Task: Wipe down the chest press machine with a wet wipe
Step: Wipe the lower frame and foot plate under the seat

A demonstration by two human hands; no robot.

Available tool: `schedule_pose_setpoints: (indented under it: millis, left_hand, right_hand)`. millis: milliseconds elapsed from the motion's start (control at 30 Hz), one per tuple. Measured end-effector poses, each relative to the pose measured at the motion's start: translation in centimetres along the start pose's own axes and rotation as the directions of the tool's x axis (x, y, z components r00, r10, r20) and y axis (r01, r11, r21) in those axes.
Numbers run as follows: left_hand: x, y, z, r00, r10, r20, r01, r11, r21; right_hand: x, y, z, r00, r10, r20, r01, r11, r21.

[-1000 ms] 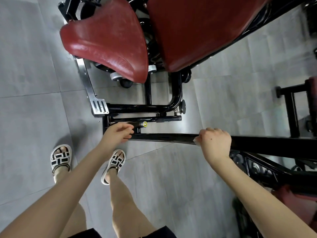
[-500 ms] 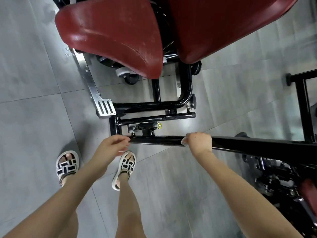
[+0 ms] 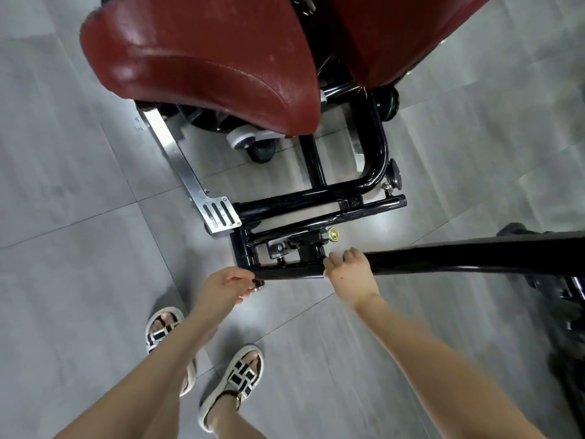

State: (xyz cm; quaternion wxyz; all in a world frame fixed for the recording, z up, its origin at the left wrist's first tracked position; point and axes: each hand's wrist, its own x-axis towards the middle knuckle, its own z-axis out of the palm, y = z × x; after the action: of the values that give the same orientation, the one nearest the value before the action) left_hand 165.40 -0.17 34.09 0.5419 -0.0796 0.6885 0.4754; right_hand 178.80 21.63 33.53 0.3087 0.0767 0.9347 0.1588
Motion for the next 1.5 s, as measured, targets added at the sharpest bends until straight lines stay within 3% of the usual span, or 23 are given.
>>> schedule_pose_setpoints:
  millis: [200,433,567,700,800,933,1033,1100,1167,1233,1300,1367,1400,1500]
  left_hand:
    - [2.6,-3.3,0.1,0.999,0.040,-0.029,-0.040,0.999,0.008]
    - [6.5,-5.4,-1.7,0.995,0.093,-0.047,-0.091,0.995,0.045]
    - [8.7,-6.1,-2.7,0.990,0.142,-0.015,-0.141,0.987,0.080]
    - [11.7,-6.5,-4.3,0.980,0.195,0.048,-0.200,0.967,0.159]
    - [15.0,-6.4,-6.0,0.967,0.246,0.059,-0.253,0.927,0.276]
    - [19.8,-5.6,-8.9,0.931,0.361,0.047,-0.342,0.823,0.453]
    - [23.2,-4.9,-11.5,0.893,0.451,0.004,-0.368,0.725,0.582]
    - [25.3,-4.6,-13.0,0.866,0.500,-0.031,-0.375,0.688,0.622]
    - [27.2,-4.3,-14.1,0.822,0.568,-0.047,-0.417,0.656,0.629]
    - [28.7,-4.1,-15.1,0.749,0.661,-0.037,-0.467,0.568,0.678]
    - [30.2,-4.0,-16.0,0.627,0.778,0.043,-0.509,0.368,0.778]
    - [31.6,-4.0,-16.6,0.522,0.841,0.142,-0.527,0.188,0.829]
    - [32.1,-4.1,-16.9,0.494,0.854,0.163,-0.527,0.145,0.837]
    - [33.0,-4.5,-17.5,0.466,0.872,0.148,-0.519,0.134,0.844]
  right_hand:
    - [1.9,-2.8,5.5,0.965,-0.060,-0.254,0.042,0.996,-0.075]
    - [3.2,-5.8,7.9,0.896,-0.003,-0.445,0.015,1.000,0.023]
    - [1.5,-3.6,8.1,0.782,0.008,-0.623,-0.028,0.999,-0.023]
    - [-0.1,-2.7,7.8,0.685,0.142,-0.715,-0.162,0.986,0.041]
    - [2.5,-7.6,8.0,0.680,0.201,-0.705,-0.023,0.967,0.253]
    - [9.0,-16.2,4.8,0.589,0.494,-0.640,0.148,0.712,0.686]
    - [14.9,-20.3,4.0,0.672,0.633,-0.384,0.094,0.441,0.893]
    - [19.3,-21.7,5.1,0.668,0.712,-0.215,0.005,0.285,0.958]
    - [23.3,-22.4,7.1,0.586,0.772,-0.247,-0.076,0.355,0.932]
    - [26.5,-23.4,9.0,0.637,0.719,-0.277,-0.222,0.516,0.827]
    - [29.0,-24.7,10.3,0.688,0.664,-0.293,-0.327,0.644,0.692]
    - [30.9,-25.3,9.9,0.698,0.639,-0.324,-0.332,0.689,0.644]
    - [32.0,-25.4,9.3,0.695,0.635,-0.338,-0.332,0.700,0.632]
    - [33.8,-25.5,7.6,0.711,0.631,-0.310,-0.326,0.687,0.650]
